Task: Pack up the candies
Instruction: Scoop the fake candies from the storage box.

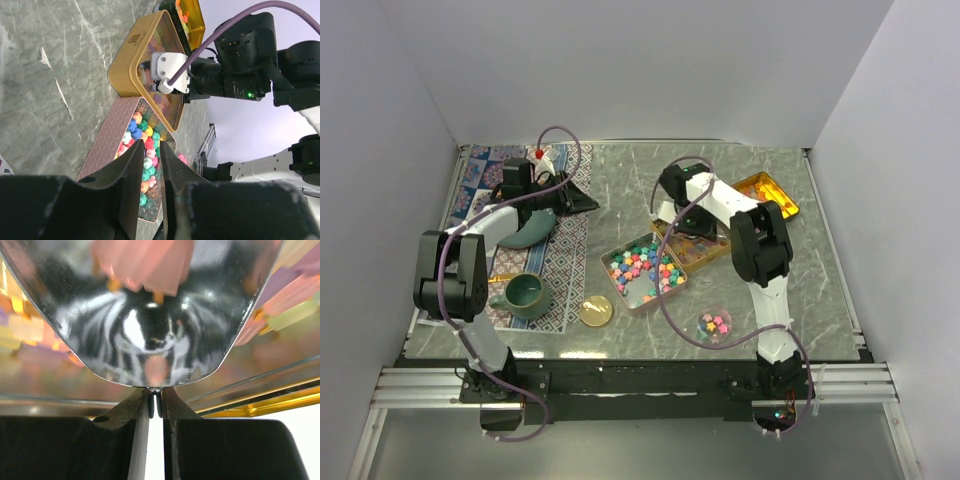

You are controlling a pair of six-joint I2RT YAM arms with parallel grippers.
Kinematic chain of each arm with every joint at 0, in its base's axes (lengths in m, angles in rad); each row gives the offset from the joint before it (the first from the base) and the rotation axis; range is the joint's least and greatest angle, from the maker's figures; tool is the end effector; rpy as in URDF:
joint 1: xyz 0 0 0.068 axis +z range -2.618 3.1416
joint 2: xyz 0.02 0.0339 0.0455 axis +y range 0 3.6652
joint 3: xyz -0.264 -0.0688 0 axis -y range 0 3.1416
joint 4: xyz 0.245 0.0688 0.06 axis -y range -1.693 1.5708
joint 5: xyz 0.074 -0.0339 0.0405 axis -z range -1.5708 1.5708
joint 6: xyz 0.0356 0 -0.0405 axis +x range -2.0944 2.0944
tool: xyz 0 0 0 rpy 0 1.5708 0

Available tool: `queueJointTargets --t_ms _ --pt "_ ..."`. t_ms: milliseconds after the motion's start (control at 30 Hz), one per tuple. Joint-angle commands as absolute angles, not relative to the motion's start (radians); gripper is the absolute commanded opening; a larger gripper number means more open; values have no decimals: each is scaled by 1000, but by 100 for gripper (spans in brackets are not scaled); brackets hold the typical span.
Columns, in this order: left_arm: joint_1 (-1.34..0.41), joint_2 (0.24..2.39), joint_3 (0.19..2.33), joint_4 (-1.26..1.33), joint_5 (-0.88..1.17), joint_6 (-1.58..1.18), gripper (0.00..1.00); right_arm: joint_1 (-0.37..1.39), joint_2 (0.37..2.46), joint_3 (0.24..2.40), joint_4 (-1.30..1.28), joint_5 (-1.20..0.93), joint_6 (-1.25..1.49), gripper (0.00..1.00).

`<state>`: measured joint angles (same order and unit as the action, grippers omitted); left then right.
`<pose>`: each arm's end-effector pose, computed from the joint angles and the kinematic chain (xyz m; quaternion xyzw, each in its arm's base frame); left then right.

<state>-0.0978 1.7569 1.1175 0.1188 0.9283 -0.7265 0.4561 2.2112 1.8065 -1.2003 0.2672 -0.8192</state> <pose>0.3793 -0.0659 0.2275 -0.0258 0.8052 -0.5345 0.2556 0.3838 0.1778 0.1756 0.5917 -0.7949 0.1279 0.0407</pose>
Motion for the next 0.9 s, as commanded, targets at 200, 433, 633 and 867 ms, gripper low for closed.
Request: queueJointTargets --t_ms 200,433,633,867 --pt "-104 1759 1152 166 930 -746 26 465 2152 1795 -1118 209 -851 0" --pt "-101 1782 1244 -20 966 -608 27 382 2002 1544 -965 52 -854 0" --pt "-101 1804 1296 -29 985 -594 27 324 1882 1401 -839 -20 -855 0" --pt "-100 1812 1328 -17 970 -588 33 299 1717 1457 -894 -52 -899 0"
